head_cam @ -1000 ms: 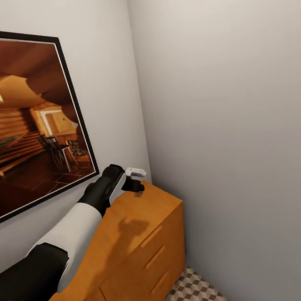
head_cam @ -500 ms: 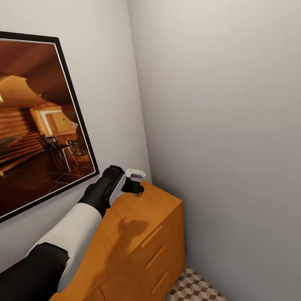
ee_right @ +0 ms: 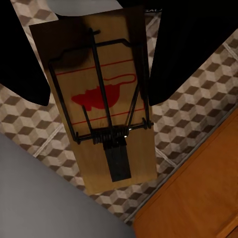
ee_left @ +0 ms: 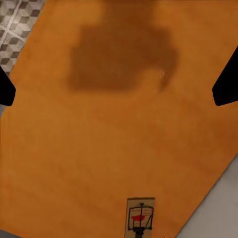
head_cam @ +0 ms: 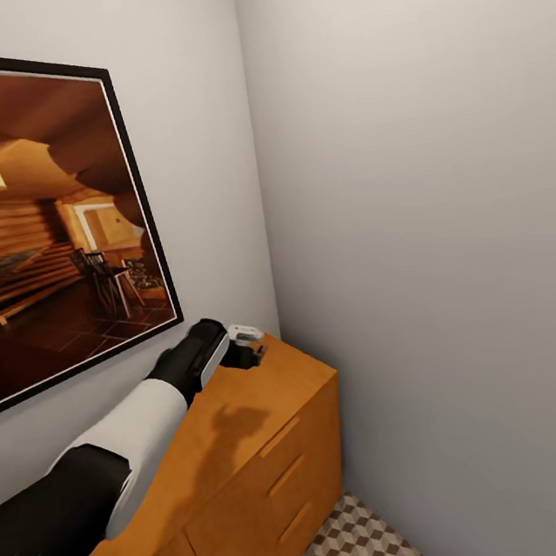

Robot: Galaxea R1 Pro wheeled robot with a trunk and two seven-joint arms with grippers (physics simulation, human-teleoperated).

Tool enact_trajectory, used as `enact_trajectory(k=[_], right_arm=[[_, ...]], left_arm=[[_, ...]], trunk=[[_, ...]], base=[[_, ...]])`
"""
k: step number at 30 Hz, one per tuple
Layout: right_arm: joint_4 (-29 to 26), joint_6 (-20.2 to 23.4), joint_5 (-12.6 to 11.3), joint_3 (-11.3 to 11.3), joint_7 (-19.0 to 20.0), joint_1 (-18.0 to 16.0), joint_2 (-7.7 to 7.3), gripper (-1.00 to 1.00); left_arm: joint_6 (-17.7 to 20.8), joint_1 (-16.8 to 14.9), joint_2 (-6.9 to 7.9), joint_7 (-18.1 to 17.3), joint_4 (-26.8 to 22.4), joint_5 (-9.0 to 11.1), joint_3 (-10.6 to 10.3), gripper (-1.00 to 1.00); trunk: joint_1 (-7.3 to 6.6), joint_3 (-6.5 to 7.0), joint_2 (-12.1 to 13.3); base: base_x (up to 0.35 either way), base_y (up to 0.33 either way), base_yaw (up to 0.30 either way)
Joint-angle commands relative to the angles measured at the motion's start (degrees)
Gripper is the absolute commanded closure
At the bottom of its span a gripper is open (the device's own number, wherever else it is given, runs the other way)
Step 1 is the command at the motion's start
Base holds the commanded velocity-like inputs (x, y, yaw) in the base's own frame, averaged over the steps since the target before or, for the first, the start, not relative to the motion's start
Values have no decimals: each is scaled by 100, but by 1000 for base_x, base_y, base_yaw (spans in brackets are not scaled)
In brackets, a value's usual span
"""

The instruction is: Take the four mousetraps from the cabinet in the bathroom and place them on the bathroom floor. Make sure all four end up on the same floor surface, and ensure that at least two of them are either under or directly next to the same bathroom sink.

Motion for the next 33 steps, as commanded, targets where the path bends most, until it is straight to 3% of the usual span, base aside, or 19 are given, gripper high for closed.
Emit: enact_trajectory(k=[1,7,9,11,15,33], right_arm=[[11,-23,-56,38,18,-4,-2,100],[16,-23,-45,38,18,-4,-8,100],[16,-23,-43,38,14,-4,-9,100],[16,-23,-38,44,10,-4,-14,100],[16,-23,-33,46,11,-4,-21,100],[16,-22,-35,46,18,-4,-19,100]], left_arm=[[11,-4,42,-11,-13,24,-22,-100],[7,-5,217,-45,-238,48,32,-100],[10,-5,296,-57,-364,66,207,-100],[10,-5,363,-139,-504,84,764,-100],[10,-5,374,-171,-546,80,974,-100],[10,-5,324,-191,-558,75,1014,-100]], trunk=[[3,-5,-7],[3,-5,-7],[3,-5,-7],[3,-5,-7],[3,-5,-7],[3,-55,-7]], base=[[0,0,0],[0,0,0],[0,0,0],[0,0,0],[0,0,0],[0,0,0]])
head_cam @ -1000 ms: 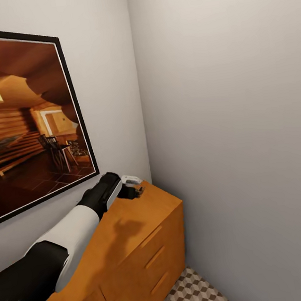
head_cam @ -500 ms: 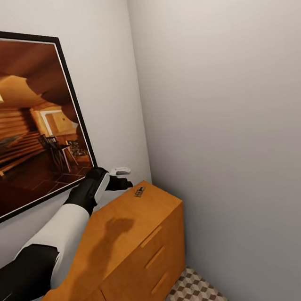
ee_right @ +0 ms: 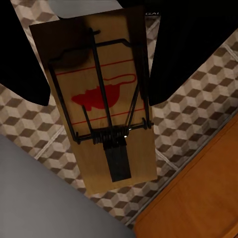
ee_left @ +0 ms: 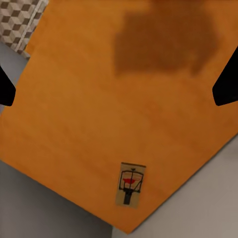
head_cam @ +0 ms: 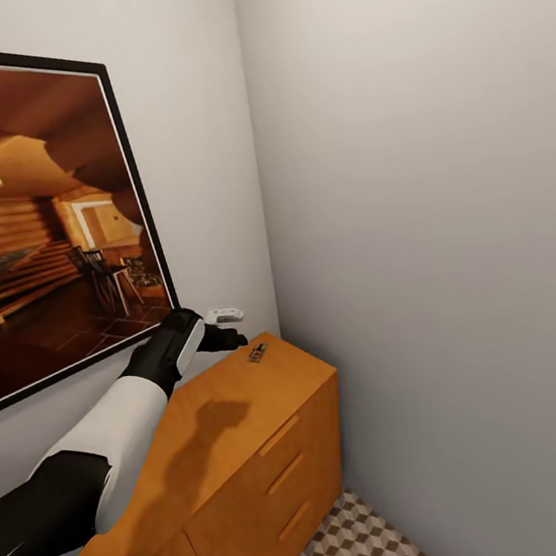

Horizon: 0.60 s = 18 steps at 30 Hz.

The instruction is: Take the four mousetraps from the cabinet in the bathroom and place them on the bathroom floor. Make sure all four end up on the same floor surface, and ensure that at least two of them are either under or directly next to the same bathroom sink.

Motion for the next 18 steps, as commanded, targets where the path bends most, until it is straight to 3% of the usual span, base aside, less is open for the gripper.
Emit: enact_trajectory(k=[1,18], right_arm=[[8,-21,-62,38,18,-5,1,100],[8,-18,-61,38,18,-5,2,100]], left_arm=[[19,-5,3,5,-2,24,-25,-100],[19,-5,-60,5,13,24,-92,-100]], trunk=[[3,-17,-11],[3,-138,-11]], base=[[0,0,0],[28,0,0]])
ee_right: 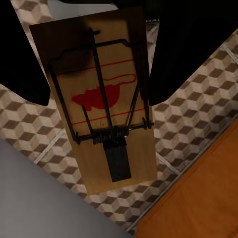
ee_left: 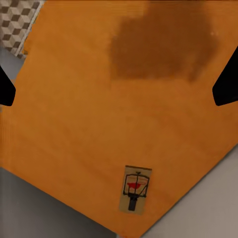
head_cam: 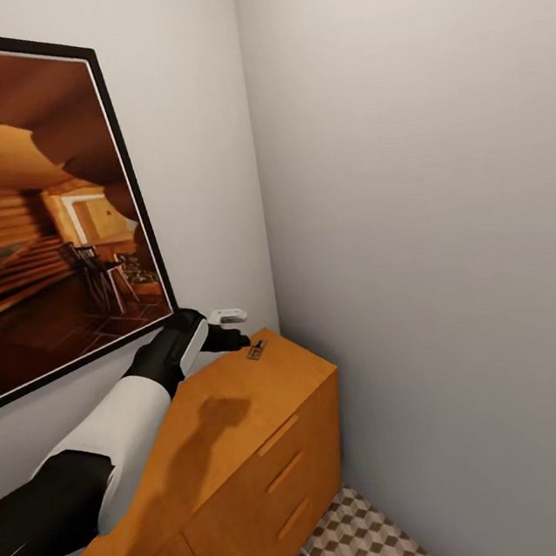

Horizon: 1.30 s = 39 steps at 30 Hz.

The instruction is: Take the four mousetraps from the cabinet in the bathroom and place them on the bathroom floor. Make sure all four end up on the same floor surface, and ensure that at least two of them are either under or directly next to the same bathroom sink.

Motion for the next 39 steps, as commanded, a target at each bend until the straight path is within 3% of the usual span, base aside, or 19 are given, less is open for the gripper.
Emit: enact_trajectory(k=[1,11,39], right_arm=[[8,-23,-62,38,18,-6,1,100],[10,-30,-62,38,18,-6,2,100],[8,-23,-65,40,18,-6,10,100]], left_arm=[[20,-7,-6,7,-2,22,-39,-100],[20,-7,-54,5,1,22,-108,-100],[20,-7,-30,5,54,22,-109,-100]], trunk=[[6,-21,-13],[6,-79,-13],[6,-82,-13]], base=[[248,0,0],[113,0,0],[55,0,0]])
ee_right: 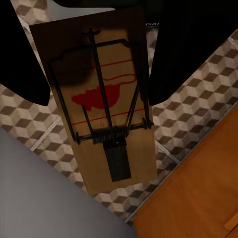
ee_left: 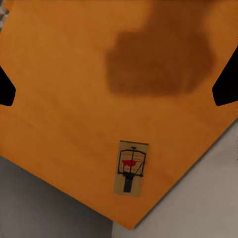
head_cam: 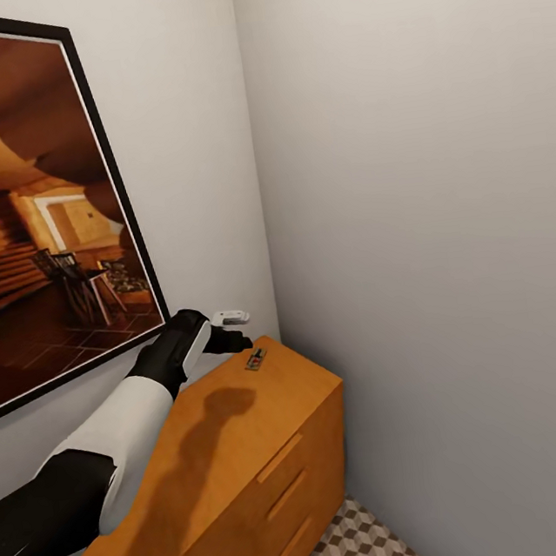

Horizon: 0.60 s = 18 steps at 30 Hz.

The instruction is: Take the four mousetraps from the cabinet in the bathroom and place them on the bathroom floor. Make sure all four end up on the same floor surface, and ensure that at least two of them are either under or directly next to the same bathroom sink.

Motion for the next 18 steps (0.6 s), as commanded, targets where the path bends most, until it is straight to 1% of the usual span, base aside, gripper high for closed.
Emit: enact_trajectory(k=[1,4,7,8,9,12,15,18], right_arm=[[9,-24,-61,38,18,-6,0,100],[13,-7,-62,38,18,-6,6,100],[16,252,-62,42,21,-6,27,100],[16,441,-62,41,31,-6,57,100],[17,527,-62,40,36,-6,81,100],[23,824,-62,37,47,-6,245,100],[25,900,-62,36,48,-6,314,100],[29,938,-62,36,52,-6,341,100]], left_arm=[[20,-6,4,6,-3,27,-20,-100],[20,-6,4,6,-3,27,-20,-100],[20,-6,4,6,-3,27,-20,-100],[20,-6,4,6,-3,27,-20,-100],[20,-6,4,6,-3,27,-20,-100],[20,-6,4,6,-3,27,-20,-100],[20,-6,4,6,-3,27,-20,-100],[20,-6,4,6,-3,27,-20,-100]], trunk=[[4,-13,-13],[4,-13,-13],[4,-13,-13],[4,-13,-13],[4,-13,-13],[4,-13,-13],[4,-13,-13],[4,-13,-13]], base=[[0,0,0],[0,0,0],[0,0,0],[0,0,0],[0,0,0],[0,0,0],[0,0,0],[0,0,0]])
